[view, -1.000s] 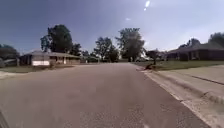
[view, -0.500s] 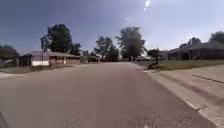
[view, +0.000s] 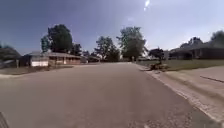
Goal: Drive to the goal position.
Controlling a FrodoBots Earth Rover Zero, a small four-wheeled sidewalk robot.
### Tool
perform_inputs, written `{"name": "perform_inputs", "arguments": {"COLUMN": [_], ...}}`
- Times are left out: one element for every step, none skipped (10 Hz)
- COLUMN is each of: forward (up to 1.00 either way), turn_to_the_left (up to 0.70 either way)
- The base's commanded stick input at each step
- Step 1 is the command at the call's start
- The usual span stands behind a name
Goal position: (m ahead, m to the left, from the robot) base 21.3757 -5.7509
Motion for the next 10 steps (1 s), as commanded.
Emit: {"name": "perform_inputs", "arguments": {"forward": [0.70, 0.70, 0.70, 0.70, 0.70, 0.70, 0.70, 0.70, 0.70, 0.70], "turn_to_the_left": [0.00, 0.00, 0.00, 0.00, 0.00, 0.00, 0.00, 0.00, 0.00, 0.00]}}
